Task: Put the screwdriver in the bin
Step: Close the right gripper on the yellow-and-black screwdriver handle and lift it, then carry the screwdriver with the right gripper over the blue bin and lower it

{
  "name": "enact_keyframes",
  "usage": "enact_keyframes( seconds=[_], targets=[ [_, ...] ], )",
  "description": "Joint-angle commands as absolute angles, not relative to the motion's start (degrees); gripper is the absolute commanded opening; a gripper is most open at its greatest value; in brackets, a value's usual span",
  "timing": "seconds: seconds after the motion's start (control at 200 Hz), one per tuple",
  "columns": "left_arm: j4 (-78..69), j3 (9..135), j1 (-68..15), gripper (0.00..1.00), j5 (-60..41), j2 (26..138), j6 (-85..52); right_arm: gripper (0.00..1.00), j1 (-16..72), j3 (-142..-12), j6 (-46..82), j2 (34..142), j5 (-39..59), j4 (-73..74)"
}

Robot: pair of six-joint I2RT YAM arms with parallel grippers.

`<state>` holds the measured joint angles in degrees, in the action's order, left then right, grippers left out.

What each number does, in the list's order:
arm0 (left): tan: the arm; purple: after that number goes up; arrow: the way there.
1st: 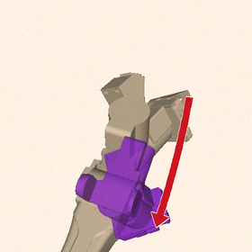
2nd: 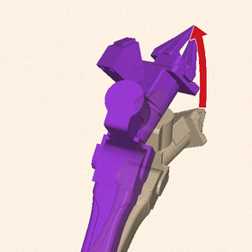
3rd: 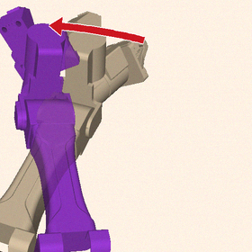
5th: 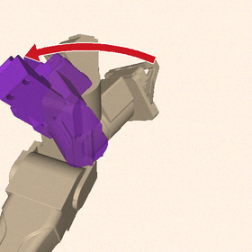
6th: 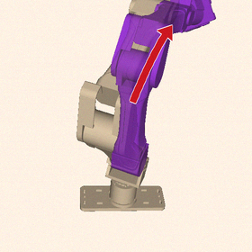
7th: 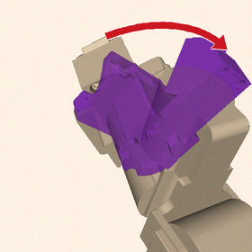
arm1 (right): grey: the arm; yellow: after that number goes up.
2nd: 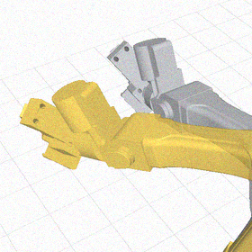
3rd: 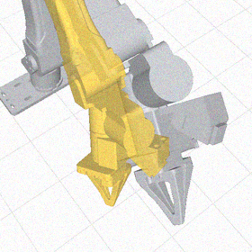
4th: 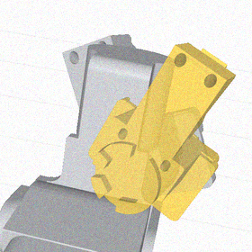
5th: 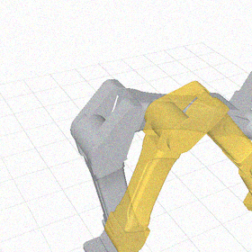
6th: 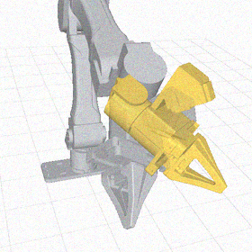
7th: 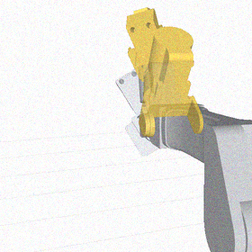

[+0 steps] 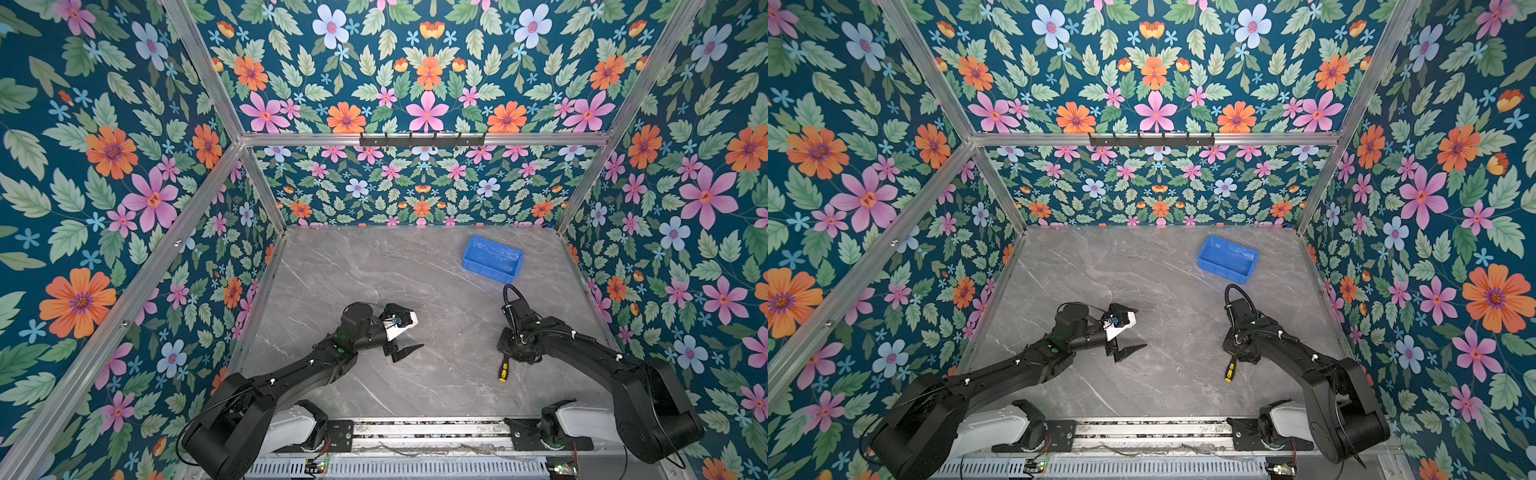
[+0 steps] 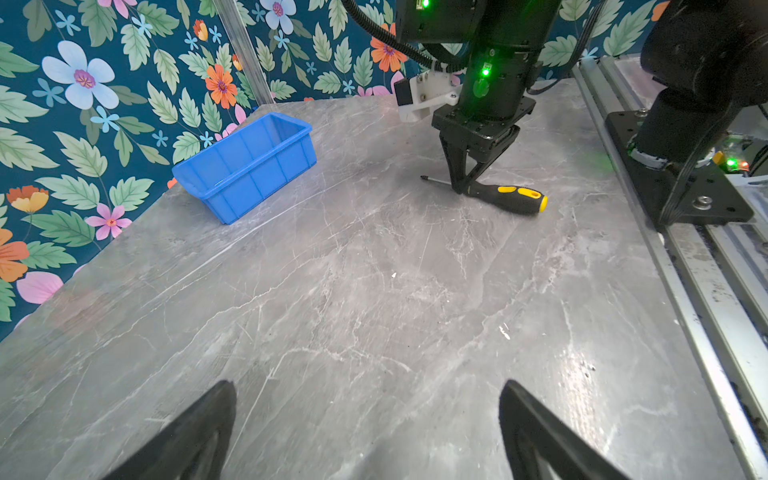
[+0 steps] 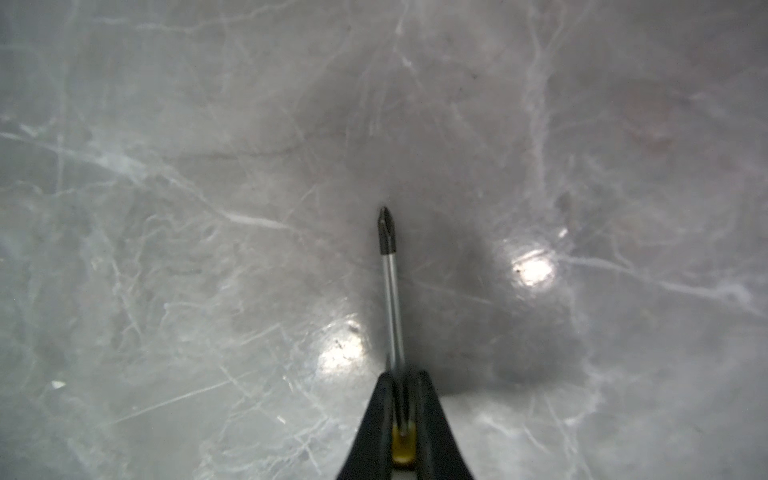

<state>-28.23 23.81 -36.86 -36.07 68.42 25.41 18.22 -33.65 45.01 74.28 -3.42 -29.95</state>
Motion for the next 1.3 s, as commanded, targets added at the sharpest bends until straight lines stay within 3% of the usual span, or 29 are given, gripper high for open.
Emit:
enact_keyframes(
  seconds=[0.0,0.18,0.655,0.89,1.095,1.29],
  targets=[
    [-28.61,23.69,-37.08,1.0,-35.87,68.47,25.57,0.09,18.24,-33.31,46.03,74.41,-4.75,-30.08],
    [-28.92,23.49,-37.24,1.0,-35.69,68.42,25.44,0.0,18.28,-33.31,45.56,73.8,-4.83,-29.97],
    [-29.46,23.65,-37.53,1.0,-35.37,68.24,24.98,0.0,18.09,-37.48,41.36,69.23,-5.33,-30.94],
    [-36.14,22.56,-37.95,1.0,-34.57,69.62,20.52,0.0,13.98,-42.17,39.09,69.08,-2.24,-27.83],
    [-43.58,21.75,-38.82,1.0,-33.17,72.45,17.7,0.0,9.45,-49.82,40.37,73.74,-3.2,-21.0],
    [-46.11,21.93,-40.1,1.0,-32.12,74.04,16.72,0.0,8.9,-57.01,51.85,81.35,-8.46,-11.89]
  ],
)
